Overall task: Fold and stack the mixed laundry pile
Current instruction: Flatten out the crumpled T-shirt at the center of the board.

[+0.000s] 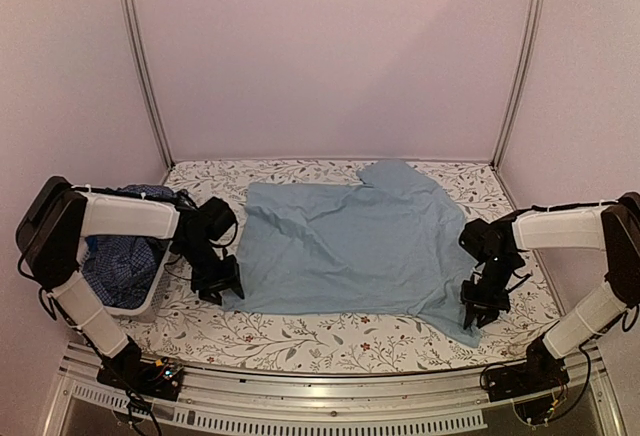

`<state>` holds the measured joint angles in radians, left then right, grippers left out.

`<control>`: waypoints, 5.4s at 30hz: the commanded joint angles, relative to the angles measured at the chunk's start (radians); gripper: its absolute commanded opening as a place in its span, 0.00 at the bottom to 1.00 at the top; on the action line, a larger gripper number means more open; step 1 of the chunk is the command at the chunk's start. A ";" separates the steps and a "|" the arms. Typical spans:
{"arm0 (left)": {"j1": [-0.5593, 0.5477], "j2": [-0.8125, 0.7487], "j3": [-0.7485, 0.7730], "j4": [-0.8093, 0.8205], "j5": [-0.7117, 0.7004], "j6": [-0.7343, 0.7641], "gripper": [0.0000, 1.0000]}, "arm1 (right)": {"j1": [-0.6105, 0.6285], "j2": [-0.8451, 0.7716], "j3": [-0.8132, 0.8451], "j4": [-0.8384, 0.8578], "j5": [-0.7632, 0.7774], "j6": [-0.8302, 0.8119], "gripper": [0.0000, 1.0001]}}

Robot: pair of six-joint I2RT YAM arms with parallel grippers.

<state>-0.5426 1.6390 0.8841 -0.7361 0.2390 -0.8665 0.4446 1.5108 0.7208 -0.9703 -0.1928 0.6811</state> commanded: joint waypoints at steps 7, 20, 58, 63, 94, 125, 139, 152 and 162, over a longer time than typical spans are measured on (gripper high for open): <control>-0.011 -0.008 0.149 0.008 -0.024 0.079 0.00 | 0.004 -0.110 0.211 0.082 0.059 -0.094 0.00; 0.128 0.104 1.144 0.084 -0.044 0.257 0.00 | -0.198 0.063 1.374 0.058 0.204 -0.362 0.00; 0.298 0.399 1.468 0.583 0.213 0.108 0.00 | -0.316 0.326 1.746 0.588 0.162 -0.349 0.00; 0.356 0.566 1.681 0.736 0.250 0.007 0.00 | -0.354 0.438 1.822 0.787 0.074 -0.315 0.00; 0.412 0.312 0.671 0.932 0.400 0.154 0.00 | -0.385 0.218 0.926 0.929 -0.190 -0.317 0.00; 0.355 0.168 0.791 0.642 0.341 0.230 0.00 | -0.388 0.077 1.009 0.680 -0.168 -0.314 0.00; 0.415 0.580 1.615 0.667 0.364 0.155 0.00 | -0.412 0.515 1.758 0.740 -0.235 -0.302 0.00; 0.408 0.090 0.369 0.916 0.393 0.278 0.00 | -0.399 0.039 0.617 0.911 -0.371 -0.291 0.00; 0.353 -0.021 -0.038 0.811 0.400 0.309 0.00 | -0.383 -0.235 0.119 0.709 -0.350 -0.227 0.00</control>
<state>-0.1566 1.6516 0.9195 0.0921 0.6247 -0.5922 0.0608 1.3182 0.9192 -0.1741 -0.5396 0.4313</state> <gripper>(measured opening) 0.006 0.009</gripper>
